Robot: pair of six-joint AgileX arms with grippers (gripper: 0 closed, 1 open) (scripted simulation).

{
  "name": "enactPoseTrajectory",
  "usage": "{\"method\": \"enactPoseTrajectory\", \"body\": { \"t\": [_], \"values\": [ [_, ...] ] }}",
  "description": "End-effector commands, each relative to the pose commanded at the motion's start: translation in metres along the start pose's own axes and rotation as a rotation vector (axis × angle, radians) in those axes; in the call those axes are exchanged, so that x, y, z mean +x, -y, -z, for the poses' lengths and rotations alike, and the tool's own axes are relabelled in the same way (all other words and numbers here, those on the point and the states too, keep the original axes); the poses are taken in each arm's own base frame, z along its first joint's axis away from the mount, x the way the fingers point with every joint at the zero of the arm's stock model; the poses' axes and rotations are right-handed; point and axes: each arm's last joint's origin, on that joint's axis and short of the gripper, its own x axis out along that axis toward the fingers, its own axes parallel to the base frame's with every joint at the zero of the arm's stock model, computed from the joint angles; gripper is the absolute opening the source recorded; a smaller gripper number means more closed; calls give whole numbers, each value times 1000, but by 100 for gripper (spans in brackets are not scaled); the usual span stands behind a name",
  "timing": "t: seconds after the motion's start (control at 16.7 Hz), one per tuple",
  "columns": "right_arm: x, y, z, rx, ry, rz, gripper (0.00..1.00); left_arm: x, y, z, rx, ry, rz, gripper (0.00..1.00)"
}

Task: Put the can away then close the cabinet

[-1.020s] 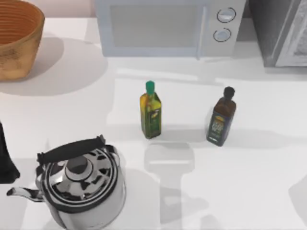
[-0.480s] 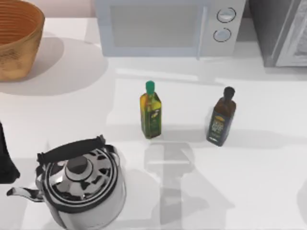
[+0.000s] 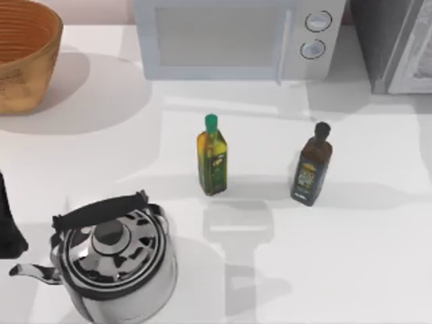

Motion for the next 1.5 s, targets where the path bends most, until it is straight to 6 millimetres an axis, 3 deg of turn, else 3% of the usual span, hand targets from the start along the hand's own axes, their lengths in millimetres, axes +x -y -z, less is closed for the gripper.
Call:
{"method": "enactPoseTrajectory", "body": {
  "t": [0.24, 0.48, 0.78, 0.9, 1.5],
  "values": [
    [-20, -67, -4, -8, 30, 23, 100, 0, 0, 0, 0, 0, 0, 100],
    [-41, -98, -7, 7, 60, 24, 100, 0, 0, 0, 0, 0, 0, 100],
    [-45, -101, -8, 10, 64, 23, 100, 0, 0, 0, 0, 0, 0, 100],
    [-50, -92, -12, 5, 79, 69, 100, 0, 0, 0, 0, 0, 0, 100],
    [-2, -90, -15, 5, 78, 69, 100, 0, 0, 0, 0, 0, 0, 100]
  ]
}}
